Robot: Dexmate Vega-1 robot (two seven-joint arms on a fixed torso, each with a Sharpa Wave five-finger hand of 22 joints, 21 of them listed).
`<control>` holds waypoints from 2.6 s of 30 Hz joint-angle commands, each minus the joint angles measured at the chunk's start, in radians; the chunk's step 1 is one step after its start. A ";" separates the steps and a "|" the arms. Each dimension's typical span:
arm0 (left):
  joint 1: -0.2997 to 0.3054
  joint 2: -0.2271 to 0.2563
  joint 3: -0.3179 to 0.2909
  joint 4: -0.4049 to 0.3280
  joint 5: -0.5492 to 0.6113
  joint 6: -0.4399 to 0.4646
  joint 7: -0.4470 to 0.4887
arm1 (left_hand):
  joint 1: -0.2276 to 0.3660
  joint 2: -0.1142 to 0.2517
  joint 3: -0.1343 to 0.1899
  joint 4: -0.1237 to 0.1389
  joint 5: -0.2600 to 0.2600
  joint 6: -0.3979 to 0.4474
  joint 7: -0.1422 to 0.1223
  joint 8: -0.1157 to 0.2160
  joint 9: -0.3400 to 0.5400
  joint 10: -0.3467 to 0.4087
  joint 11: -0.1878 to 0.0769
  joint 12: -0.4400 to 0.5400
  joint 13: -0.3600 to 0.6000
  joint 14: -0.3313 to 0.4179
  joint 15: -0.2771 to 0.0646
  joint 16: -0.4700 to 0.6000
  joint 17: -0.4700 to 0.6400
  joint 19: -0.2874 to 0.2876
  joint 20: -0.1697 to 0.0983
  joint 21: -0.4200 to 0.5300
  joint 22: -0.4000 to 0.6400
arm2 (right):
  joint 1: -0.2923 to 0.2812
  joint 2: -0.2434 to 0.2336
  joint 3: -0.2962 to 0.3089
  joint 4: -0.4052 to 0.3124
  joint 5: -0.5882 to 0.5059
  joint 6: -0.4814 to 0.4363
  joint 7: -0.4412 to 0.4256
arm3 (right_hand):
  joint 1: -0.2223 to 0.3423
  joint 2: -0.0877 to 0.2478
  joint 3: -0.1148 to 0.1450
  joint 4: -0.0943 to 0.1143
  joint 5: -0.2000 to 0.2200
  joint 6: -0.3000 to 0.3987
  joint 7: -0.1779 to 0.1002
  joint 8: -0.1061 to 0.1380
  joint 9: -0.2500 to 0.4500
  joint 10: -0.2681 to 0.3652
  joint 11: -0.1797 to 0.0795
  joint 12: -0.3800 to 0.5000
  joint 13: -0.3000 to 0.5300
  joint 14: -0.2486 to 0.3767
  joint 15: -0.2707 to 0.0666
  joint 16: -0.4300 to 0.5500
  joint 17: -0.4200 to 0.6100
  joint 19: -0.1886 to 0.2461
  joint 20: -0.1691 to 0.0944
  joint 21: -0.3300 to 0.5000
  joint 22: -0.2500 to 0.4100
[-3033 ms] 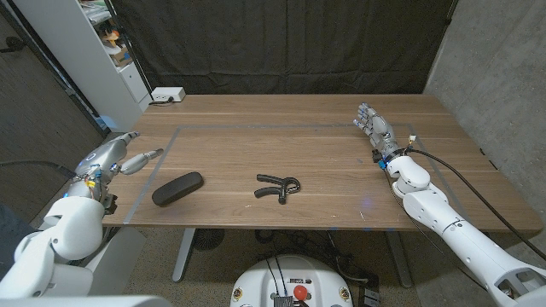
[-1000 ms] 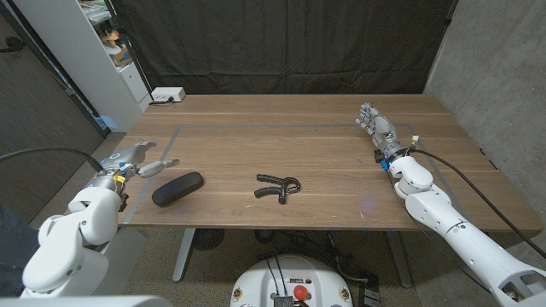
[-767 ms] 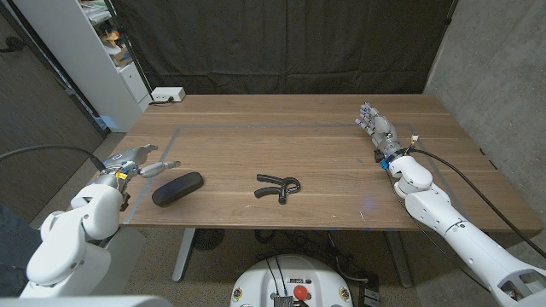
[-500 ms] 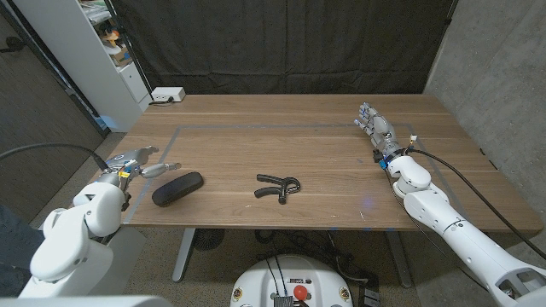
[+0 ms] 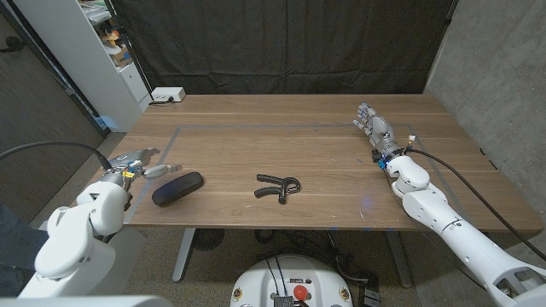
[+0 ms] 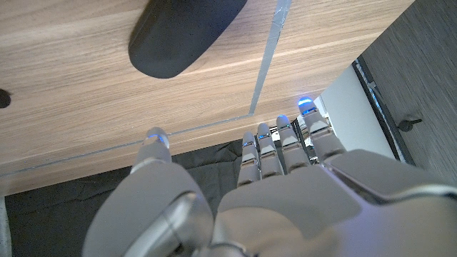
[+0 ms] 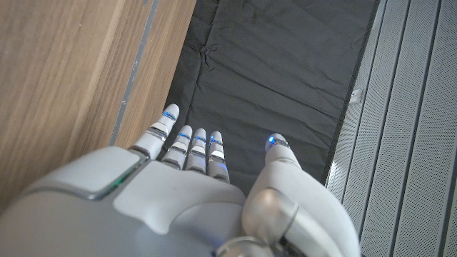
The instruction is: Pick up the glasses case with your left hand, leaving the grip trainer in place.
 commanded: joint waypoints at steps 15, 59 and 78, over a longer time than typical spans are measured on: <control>-0.037 0.059 0.090 0.051 -0.093 0.063 0.043 | 0.014 0.000 -0.010 -0.001 0.009 0.002 -0.004 -0.004 0.003 0.000 -0.004 -0.002 0.003 -0.003 0.009 -0.003 0.002 0.008 0.004 -0.003 0.001 | 0.008 0.005 0.005 0.019 0.009 0.019 0.015 | 0.003 0.012 -0.005 0.000 0.000 0.006 -0.002 0.005 0.003 0.009 0.001 0.005 0.003 0.011 0.002 0.000 0.003 0.008 -0.004 -0.006 0.005; -0.033 0.238 0.220 0.037 -0.140 0.243 0.107 | 0.019 0.003 -0.019 0.000 0.013 0.007 -0.004 -0.005 0.003 0.001 0.000 -0.005 0.004 -0.003 0.018 -0.009 0.003 0.003 0.004 -0.015 -0.001 | 0.023 0.031 0.001 0.060 0.023 0.041 0.045 | 0.004 0.013 -0.007 -0.002 0.001 0.006 -0.004 0.005 0.004 0.010 0.001 0.006 0.003 0.013 0.001 -0.002 0.003 0.007 -0.002 -0.007 0.005; -0.021 0.256 0.252 0.039 -0.187 0.299 0.142 | 0.024 0.002 -0.023 -0.001 0.015 0.008 -0.007 -0.006 0.003 0.001 -0.001 -0.006 0.004 -0.004 0.020 -0.010 0.003 0.000 0.004 -0.020 -0.002 | 0.042 0.033 -0.007 0.080 0.018 0.041 0.062 | 0.003 0.013 -0.008 -0.002 0.001 0.005 -0.005 0.004 0.004 0.010 0.000 0.006 0.003 0.014 0.002 -0.002 0.004 0.007 -0.002 -0.008 0.005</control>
